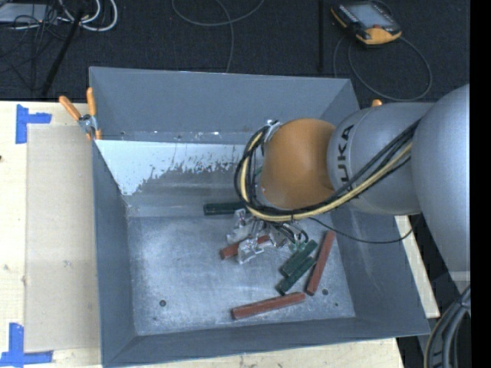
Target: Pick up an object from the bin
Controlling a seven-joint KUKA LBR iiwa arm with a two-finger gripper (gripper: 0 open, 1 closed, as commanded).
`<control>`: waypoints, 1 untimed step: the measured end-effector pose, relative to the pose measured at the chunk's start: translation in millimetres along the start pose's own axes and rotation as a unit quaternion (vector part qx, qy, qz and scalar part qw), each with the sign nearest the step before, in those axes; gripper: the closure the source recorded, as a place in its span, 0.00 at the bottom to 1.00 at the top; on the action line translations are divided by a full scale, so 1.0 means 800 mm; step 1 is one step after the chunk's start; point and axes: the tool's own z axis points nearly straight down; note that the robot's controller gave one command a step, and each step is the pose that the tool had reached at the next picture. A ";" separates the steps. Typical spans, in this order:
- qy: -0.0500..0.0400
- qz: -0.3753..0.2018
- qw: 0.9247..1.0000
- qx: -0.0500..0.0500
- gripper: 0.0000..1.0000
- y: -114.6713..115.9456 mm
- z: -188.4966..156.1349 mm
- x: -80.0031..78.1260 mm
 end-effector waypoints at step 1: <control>0.000 0.000 1.000 0.000 1.00 0.000 0.000 0.000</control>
Offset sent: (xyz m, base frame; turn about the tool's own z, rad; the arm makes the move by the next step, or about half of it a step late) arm -0.0328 0.0060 0.1686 0.0184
